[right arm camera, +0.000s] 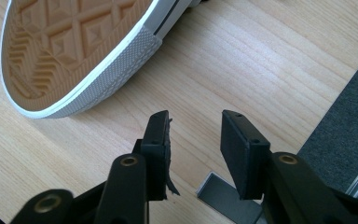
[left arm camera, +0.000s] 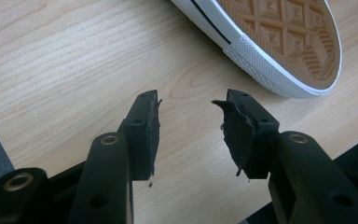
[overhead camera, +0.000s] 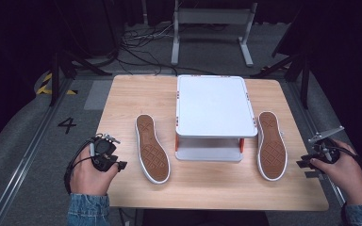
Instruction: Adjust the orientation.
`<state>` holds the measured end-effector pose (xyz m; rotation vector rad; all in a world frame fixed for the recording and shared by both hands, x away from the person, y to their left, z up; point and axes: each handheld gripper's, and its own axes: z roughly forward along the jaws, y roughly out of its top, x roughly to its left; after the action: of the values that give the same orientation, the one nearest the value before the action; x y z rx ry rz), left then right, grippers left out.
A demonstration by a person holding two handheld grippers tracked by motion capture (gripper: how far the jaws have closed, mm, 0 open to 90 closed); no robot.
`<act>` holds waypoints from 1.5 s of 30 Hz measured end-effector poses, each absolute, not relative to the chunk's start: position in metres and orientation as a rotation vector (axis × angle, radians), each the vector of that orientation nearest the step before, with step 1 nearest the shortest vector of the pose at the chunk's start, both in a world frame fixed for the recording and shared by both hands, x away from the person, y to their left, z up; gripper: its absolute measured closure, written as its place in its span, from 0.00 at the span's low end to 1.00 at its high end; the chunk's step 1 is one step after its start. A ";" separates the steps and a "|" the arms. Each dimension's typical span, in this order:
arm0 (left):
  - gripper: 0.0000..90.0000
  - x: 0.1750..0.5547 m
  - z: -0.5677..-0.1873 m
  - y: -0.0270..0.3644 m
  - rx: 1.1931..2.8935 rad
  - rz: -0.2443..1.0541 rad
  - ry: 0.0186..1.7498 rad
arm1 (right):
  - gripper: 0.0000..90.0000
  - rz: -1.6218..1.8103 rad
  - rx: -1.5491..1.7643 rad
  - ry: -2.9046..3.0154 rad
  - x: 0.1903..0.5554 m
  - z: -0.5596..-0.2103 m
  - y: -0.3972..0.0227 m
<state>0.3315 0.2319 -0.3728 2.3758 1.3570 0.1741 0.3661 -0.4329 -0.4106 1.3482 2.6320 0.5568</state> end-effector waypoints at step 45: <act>0.93 0.385 -0.398 0.189 2.502 0.056 1.269 | 0.57 0.583 1.317 2.653 0.365 -0.415 -0.425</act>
<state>0.3851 0.1893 -0.3982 2.5019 1.2693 0.0559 0.3650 -0.4254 -0.4149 1.3166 2.6530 0.5829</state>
